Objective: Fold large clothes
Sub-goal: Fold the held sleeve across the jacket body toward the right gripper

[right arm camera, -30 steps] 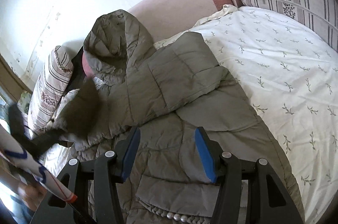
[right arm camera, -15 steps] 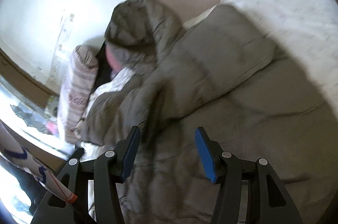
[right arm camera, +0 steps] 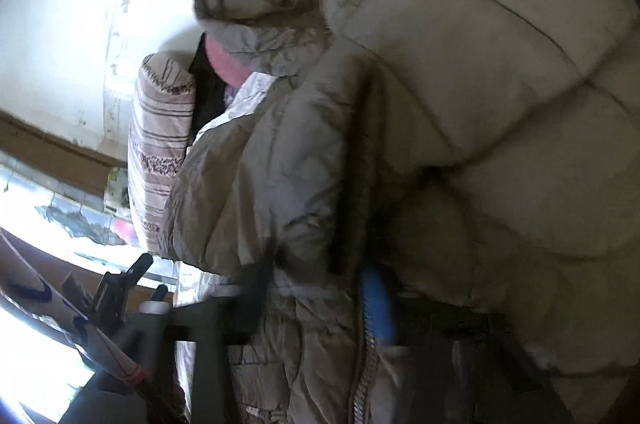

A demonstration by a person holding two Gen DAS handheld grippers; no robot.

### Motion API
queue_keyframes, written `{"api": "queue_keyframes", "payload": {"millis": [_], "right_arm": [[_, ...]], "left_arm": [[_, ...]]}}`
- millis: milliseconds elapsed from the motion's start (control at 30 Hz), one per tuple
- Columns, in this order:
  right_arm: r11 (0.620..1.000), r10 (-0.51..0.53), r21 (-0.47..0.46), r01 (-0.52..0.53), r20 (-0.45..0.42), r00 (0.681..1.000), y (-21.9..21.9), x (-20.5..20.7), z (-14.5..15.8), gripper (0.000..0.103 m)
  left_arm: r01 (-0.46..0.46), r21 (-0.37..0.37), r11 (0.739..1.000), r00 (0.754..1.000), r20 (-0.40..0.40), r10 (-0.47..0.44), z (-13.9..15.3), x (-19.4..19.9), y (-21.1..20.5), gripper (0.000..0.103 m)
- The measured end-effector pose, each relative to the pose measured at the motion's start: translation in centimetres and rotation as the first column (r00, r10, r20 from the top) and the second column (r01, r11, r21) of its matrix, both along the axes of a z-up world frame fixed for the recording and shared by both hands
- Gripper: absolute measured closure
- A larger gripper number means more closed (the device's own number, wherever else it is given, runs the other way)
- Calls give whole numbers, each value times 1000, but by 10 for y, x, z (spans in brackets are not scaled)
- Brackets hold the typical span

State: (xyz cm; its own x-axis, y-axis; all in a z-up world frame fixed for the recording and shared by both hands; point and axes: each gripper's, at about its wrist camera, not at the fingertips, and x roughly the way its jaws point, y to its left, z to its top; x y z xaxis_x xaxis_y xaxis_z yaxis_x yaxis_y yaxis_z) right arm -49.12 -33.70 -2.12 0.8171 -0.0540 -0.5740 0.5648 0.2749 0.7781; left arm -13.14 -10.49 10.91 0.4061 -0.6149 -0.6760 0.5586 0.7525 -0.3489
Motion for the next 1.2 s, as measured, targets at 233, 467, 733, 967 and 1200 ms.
{"api": "queue_keyframes", "payload": {"millis": [233,467,733,967,1200], "right_arm": [[971,-107,-223,82,-103,989,-3,-28,39,83],[899,-310,-403,168,-318,896,-18,-53,49,83],[922,-310,-349,171,-396,865,-29,-48,27,80],[910,-359,-354,214,-418,835,-29,-55,29,67],[736,-526,-637,230,-324,787,0,-57,78,63]], "left_arm": [[21,-7,1000,999,27,-21,0,-9,-24,19],[58,49,997,998,32,-60,-17,-22,-56,19],[138,321,937,971,142,-191,-56,-58,-115,14],[115,311,944,973,158,-170,-47,-60,-108,13],[167,243,956,908,340,-245,-13,-109,-107,13]]}}
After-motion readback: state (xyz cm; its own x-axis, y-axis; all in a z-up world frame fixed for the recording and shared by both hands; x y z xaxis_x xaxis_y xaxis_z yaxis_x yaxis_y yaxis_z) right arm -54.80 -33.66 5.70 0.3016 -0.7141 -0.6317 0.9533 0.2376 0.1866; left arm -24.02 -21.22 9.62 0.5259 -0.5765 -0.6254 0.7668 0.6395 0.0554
